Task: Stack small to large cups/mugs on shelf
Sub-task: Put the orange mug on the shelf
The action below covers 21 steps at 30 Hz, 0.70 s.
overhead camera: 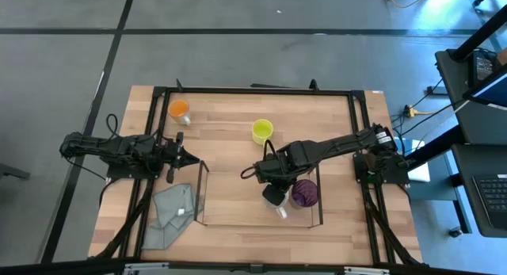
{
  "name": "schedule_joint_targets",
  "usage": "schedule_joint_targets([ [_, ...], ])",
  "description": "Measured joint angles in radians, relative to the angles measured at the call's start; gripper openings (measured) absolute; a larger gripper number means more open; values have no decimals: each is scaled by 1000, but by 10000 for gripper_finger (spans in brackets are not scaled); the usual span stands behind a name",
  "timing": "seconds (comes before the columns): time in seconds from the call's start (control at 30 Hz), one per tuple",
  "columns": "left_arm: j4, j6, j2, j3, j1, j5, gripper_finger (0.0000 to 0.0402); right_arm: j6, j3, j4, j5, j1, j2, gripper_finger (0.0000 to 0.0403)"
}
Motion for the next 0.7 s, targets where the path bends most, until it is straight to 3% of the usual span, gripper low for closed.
schedule_joint_targets([
  [0.37, 0, 0, 0, 0, 0, 0, 25, -34, 0, -26, 87, 1, -1, 93],
  [0.7, 0, 0, 0, 0, 0, 0, 25, -58, 54, -28, 93, -3, -3, 93],
])
